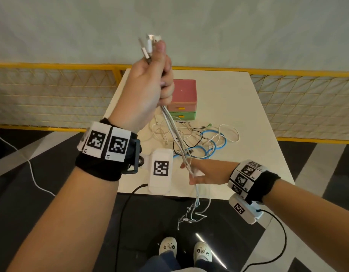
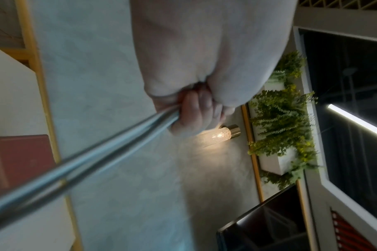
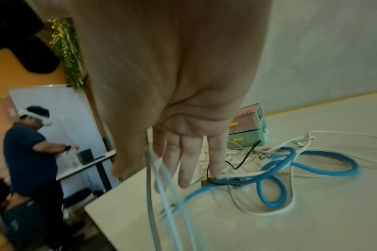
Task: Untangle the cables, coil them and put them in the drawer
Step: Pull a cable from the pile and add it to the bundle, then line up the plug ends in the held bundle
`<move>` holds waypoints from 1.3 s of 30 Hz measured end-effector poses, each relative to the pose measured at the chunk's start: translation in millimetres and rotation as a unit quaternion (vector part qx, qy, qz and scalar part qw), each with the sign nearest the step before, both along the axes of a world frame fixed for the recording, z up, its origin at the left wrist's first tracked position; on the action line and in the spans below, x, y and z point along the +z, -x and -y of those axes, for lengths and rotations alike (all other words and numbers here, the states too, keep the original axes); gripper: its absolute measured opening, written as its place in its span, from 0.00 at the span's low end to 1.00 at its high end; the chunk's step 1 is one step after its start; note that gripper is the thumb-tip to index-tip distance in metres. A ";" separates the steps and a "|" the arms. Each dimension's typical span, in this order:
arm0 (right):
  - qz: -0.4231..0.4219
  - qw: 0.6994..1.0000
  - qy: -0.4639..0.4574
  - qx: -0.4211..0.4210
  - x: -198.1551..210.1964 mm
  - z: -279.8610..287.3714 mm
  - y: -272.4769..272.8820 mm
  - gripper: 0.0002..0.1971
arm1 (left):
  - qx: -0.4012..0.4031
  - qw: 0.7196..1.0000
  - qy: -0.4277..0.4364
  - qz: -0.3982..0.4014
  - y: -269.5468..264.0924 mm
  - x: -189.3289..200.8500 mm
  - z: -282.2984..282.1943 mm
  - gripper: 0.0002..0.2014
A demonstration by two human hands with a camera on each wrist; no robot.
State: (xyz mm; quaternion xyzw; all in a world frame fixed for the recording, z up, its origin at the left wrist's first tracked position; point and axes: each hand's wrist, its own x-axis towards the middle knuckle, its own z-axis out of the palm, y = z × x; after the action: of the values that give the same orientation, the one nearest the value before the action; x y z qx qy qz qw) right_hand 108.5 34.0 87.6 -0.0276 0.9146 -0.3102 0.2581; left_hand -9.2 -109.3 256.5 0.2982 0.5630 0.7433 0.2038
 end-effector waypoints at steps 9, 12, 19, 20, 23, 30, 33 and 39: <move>-0.249 0.903 0.312 -0.156 60.1 36.0 38.6 0.11 | -0.042 0.932 0.316 -0.171 -4.2 -59.5 -3.2 0.27; -0.197 0.943 0.247 -0.108 30.9 46.1 39.3 0.10 | 0.016 0.965 0.240 -0.107 2.6 -60.6 -1.7 0.25; -0.035 0.999 0.002 -0.007 -38.0 -4.5 41.7 0.22 | 0.116 0.984 0.133 0.002 40.2 -62.8 6.7 0.19; -0.053 0.998 -0.020 -0.032 -36.1 -13.8 46.6 0.22 | 0.121 0.981 0.151 -0.006 42.3 -68.0 7.5 0.15; -0.108 0.980 -0.100 -0.136 -40.8 -36.3 65.5 0.13 | 0.120 0.973 0.195 0.000 44.8 -88.2 4.2 0.08; -0.019 0.978 -0.172 -0.117 -86.6 -40.6 94.1 0.20 | 0.125 0.963 0.223 0.084 47.5 -126.6 -10.3 0.26; -0.022 0.980 -0.164 -0.109 -96.1 -39.1 102.7 0.21 | 0.136 0.958 0.230 0.099 52.5 -135.7 -11.8 0.25; -0.053 0.970 -0.203 -0.127 -105.1 -33.5 101.6 0.13 | 0.138 0.957 0.230 0.106 58.8 -144.8 -13.7 0.25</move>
State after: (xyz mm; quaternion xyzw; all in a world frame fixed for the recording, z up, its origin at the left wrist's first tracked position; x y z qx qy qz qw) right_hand 6.8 67.5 -17.5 0.1250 0.9667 -0.1466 0.1684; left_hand -68.0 -95.6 111.7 0.0820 0.7295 0.6420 0.2213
